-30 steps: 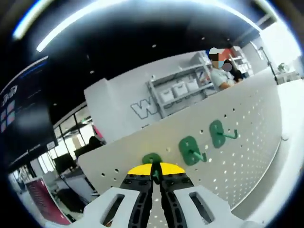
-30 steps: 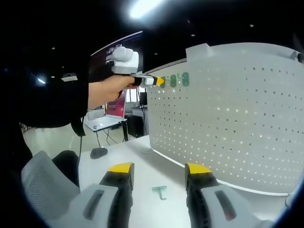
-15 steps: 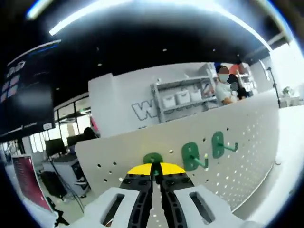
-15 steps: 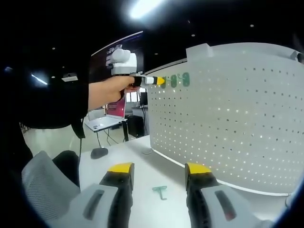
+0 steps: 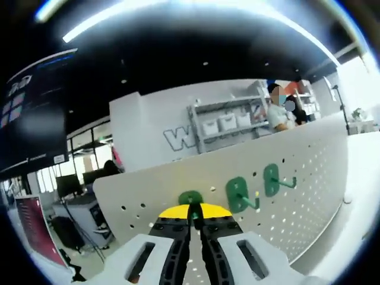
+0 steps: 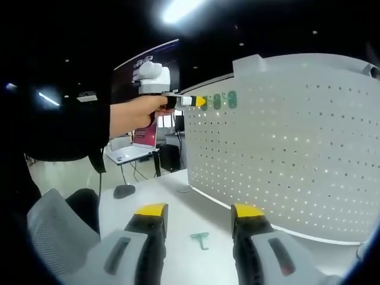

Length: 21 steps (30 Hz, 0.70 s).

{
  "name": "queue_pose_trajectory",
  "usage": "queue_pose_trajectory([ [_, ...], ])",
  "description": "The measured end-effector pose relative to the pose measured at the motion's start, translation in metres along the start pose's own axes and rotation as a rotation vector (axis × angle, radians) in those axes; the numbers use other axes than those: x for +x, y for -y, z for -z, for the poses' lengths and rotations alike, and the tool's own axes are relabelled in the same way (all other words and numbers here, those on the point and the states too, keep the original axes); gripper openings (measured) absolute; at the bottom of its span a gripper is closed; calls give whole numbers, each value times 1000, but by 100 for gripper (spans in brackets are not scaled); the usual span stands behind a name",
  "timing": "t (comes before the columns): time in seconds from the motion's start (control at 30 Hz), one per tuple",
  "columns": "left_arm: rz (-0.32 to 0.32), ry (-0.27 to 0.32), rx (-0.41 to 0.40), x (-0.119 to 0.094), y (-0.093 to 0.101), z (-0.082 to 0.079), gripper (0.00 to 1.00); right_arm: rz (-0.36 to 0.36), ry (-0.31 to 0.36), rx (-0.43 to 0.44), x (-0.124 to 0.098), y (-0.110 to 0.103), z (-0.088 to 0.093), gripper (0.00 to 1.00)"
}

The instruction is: Insert the hook assembly into the mounting plate slot until the hook locks in place.

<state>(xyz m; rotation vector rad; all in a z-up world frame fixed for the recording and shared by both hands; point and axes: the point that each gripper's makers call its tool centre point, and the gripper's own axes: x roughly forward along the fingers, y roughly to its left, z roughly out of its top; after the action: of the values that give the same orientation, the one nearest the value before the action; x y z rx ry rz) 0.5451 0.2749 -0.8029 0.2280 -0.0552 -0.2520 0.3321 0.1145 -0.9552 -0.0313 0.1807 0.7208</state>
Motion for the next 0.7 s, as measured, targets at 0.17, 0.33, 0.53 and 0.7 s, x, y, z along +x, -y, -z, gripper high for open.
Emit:
queue_pose_trajectory([
  [0.17, 5, -14, 7, 0, 0, 4, 6, -1, -4, 0, 0, 0, 1, 40],
  [0.33, 5, -27, 5, -1, 0, 11, 6, -1, -4, 0, 0, 0, 1, 40],
  [0.53, 5, -31, 6, -4, 1, 12, 8, -1, -5, -1, 0, 0, 2, 40],
  [0.7, 2, -25, 14, -7, 0, 10, 11, -1, -5, -3, 0, -1, 1, 40],
])
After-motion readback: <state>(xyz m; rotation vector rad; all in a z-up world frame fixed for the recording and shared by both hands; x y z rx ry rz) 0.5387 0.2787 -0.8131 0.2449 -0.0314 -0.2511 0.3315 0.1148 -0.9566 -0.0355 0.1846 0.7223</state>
